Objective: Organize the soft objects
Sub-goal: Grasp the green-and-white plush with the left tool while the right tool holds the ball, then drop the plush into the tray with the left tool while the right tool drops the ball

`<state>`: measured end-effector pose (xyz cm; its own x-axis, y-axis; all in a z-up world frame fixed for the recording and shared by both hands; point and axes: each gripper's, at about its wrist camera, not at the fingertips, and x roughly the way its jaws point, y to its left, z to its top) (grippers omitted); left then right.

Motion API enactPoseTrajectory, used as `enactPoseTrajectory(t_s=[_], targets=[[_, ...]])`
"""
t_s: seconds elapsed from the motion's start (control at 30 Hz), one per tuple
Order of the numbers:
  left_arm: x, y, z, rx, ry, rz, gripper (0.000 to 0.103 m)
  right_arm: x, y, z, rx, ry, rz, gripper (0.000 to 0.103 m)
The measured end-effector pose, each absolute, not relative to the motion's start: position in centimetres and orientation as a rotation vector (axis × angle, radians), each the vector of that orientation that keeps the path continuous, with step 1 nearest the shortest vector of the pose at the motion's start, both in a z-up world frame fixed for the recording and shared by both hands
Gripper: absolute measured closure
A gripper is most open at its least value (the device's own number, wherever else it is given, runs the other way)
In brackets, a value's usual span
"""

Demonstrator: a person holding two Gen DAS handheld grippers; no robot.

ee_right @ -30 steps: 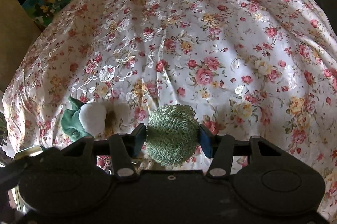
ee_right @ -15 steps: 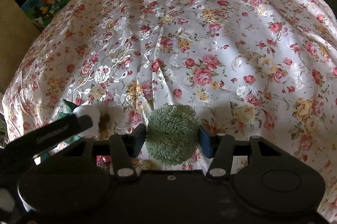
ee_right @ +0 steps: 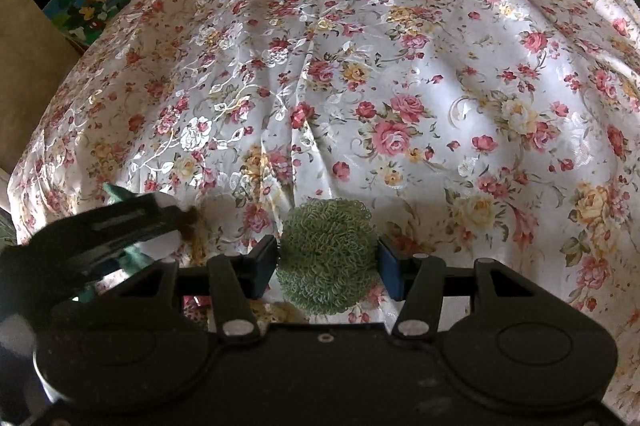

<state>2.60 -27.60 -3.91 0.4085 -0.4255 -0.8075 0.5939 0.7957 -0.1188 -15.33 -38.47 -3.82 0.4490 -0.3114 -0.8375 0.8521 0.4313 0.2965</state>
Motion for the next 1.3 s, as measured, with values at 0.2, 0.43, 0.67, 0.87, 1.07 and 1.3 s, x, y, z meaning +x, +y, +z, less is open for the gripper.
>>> enactPoseTrajectory(t_s=[0.2,0.43,0.67,0.87,1.07,1.3], targets=[[1.8,-24.5,0.0,0.181,0.880,-0.621,0.038,-15.5,-38.5,-3.6,0.816,0.771,-0.830,0.050],[2.6,-18.9,3.0,0.124,0.873,-0.546,0.038,-15.4,-38.0,-3.1,0.781,0.755,-0.836,0.050],[4.1,-12.7,4.7,0.059,0.875,-0.444,0.038,-14.7,-36.7,-2.3,0.699,0.742,-0.827,0.050],[5.4,-7.3,5.5,0.007,0.904,-0.369,0.038,-13.9,-35.3,-1.5,0.647,0.736,-0.778,0.050],[6.3,-2.3,5.2,-0.049,0.999,-0.336,0.038,-13.2,-33.1,-0.3,0.562,0.726,-0.742,0.050],[5.8,1.5,4.7,-0.061,1.074,-0.377,0.038,-12.1,-29.7,1.6,0.513,0.680,-0.612,0.050]])
